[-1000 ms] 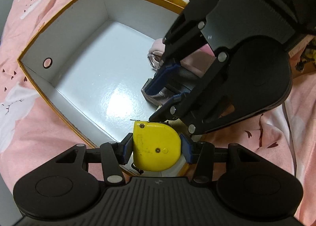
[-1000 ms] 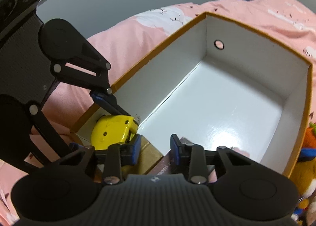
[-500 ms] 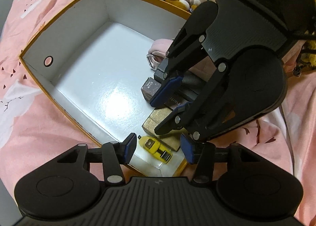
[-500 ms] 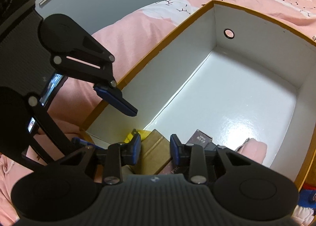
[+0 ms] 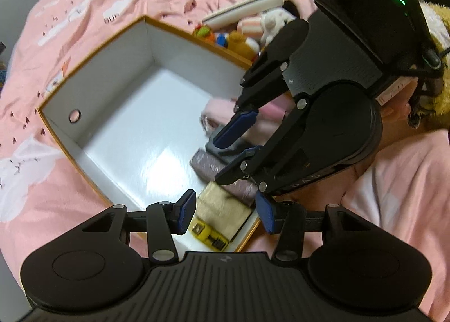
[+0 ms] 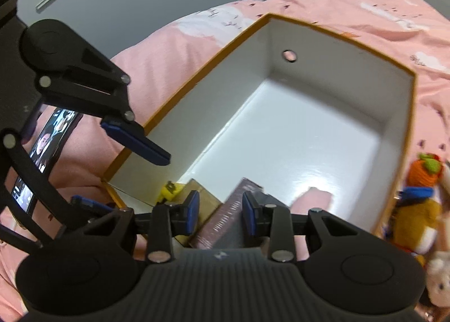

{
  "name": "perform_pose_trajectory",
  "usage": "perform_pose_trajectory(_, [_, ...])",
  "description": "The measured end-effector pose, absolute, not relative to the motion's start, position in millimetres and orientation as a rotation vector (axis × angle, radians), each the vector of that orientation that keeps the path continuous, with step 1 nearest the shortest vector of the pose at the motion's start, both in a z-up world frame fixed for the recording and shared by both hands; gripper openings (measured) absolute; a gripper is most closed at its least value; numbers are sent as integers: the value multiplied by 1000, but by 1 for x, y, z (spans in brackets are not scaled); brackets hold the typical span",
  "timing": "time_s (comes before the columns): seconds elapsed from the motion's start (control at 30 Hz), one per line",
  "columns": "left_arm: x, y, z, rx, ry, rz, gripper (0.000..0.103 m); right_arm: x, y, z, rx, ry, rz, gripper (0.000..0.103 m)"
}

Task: Organize objects
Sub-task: 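Release the tape measure into the shoebox with the left gripper, then move both grippers back to the plush toys beside the shoebox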

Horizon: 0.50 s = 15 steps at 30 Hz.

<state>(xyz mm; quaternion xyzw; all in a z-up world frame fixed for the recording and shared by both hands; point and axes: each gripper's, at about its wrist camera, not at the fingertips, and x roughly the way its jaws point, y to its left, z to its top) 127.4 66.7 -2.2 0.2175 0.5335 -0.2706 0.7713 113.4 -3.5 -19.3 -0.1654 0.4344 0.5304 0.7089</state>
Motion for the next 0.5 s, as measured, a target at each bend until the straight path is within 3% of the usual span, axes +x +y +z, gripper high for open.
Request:
perform_pose_trajectory(0.13, [123, 60, 8, 445, 1108, -565, 58, 113, -26, -7, -333, 927, 1119, 37])
perform_pose_trajectory(0.3, [119, 53, 20, 377, 1039, -528, 58, 110, -61, 11, -255, 846, 1016, 51])
perform_pose_trajectory(0.5, [110, 38, 43, 272, 924, -427, 58, 105, -112, 27, -207, 687, 827, 57])
